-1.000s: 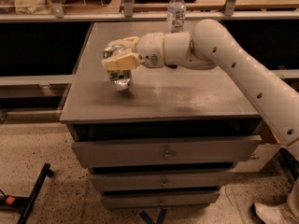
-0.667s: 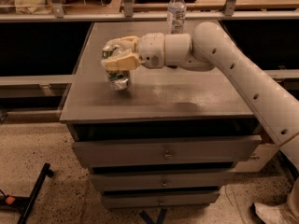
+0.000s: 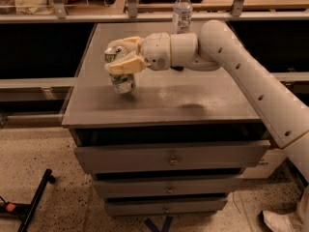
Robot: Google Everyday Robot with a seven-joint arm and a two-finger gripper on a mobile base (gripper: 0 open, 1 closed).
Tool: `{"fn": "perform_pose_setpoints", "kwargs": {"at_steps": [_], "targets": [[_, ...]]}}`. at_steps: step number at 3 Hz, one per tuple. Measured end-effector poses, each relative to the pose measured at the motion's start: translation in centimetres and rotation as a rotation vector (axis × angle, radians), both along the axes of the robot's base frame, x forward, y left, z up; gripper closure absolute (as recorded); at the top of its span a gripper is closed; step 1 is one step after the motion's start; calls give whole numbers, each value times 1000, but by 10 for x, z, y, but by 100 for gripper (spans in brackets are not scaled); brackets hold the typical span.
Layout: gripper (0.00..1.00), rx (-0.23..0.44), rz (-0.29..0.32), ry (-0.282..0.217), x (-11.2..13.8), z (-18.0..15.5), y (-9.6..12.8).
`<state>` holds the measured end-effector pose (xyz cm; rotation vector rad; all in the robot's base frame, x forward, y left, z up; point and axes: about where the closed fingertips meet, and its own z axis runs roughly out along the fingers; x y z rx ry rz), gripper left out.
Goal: Place 7up can upright
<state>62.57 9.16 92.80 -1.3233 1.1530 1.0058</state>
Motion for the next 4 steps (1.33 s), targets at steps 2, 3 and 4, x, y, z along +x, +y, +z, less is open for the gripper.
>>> {"fn": "perform_pose_setpoints", "kwargs": {"at_steps": [2,3,4], "targets": [[35,-24,32,-70,-6,-2,-10],[12,-17,12,-74,-7,-7,-20],[0,-31,-20,-53,-7,-16,-33]]}}
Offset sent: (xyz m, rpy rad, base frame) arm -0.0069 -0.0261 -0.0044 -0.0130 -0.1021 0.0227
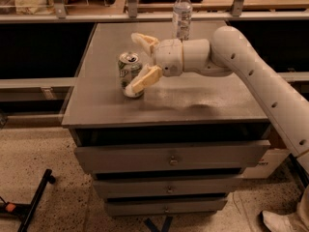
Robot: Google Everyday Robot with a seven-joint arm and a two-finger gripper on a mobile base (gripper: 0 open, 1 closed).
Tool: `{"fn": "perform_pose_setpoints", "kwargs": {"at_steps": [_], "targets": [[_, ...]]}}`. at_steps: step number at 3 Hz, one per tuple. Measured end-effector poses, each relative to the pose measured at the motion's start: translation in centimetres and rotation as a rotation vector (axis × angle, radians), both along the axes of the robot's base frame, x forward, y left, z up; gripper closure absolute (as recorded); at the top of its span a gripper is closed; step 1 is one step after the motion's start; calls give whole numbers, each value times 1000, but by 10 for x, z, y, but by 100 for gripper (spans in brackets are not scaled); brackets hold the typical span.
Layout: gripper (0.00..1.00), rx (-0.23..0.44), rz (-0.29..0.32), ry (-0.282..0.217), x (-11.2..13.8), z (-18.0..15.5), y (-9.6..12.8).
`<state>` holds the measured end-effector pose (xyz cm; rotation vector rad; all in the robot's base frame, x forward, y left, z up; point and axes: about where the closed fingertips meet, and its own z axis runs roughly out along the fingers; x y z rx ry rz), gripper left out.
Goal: Place 7up can upright
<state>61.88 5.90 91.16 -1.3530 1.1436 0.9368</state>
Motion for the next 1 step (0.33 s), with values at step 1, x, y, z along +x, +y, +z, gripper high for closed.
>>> {"fn": "perform_pose_setpoints", "kwargs": {"at_steps": [1], "targets": [[0,0,0,0,0,0,0]]}}
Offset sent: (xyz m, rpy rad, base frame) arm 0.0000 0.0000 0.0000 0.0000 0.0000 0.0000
